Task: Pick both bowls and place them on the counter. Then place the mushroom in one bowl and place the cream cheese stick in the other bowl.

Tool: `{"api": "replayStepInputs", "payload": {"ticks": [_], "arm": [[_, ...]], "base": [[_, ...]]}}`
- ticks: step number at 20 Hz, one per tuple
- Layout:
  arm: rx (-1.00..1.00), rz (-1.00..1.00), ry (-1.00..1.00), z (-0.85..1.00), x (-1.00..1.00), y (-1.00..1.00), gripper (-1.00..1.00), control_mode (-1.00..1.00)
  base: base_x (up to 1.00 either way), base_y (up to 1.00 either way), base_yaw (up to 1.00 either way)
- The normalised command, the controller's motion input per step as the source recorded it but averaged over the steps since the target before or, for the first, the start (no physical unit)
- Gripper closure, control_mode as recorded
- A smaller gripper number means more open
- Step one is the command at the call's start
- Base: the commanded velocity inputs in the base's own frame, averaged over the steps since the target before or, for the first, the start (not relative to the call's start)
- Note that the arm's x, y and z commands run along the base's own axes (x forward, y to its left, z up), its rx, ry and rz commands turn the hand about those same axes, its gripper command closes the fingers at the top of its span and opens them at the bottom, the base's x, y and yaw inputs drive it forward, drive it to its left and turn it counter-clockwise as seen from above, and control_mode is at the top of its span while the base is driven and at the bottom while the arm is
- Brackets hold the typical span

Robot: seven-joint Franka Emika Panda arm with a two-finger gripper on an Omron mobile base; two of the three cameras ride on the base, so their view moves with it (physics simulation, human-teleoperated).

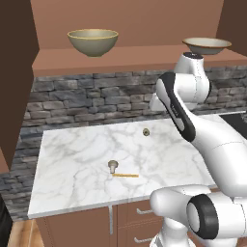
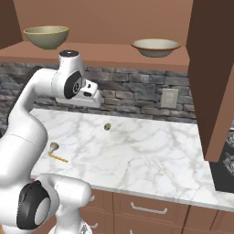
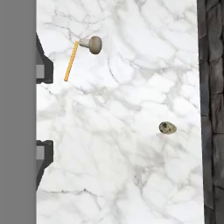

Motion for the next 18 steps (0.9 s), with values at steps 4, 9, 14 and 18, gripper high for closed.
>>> {"api": "replayStepInputs", "payload": {"ticks": [4, 9, 14, 18], "arm": [[0.0, 0.01, -0.02, 0.0, 0.0, -0.01, -1.0, -1.0], [-0.13, 0.01, -0.14, 0.22, -0.06, -0.16, -1.0, -1.0], [-0.2, 0.09, -0.07, 0.54, 0.0, -0.41, -1.0, -1.0], [-0.22, 0.11, -0.04, 0.64, 0.0, -0.5, -1.0, -1.0]], "base": [[0.0, 0.0, 0.0], [0.0, 0.0, 0.0], [0.0, 0.0, 0.0], [0.0, 0.0, 0.0]]}}
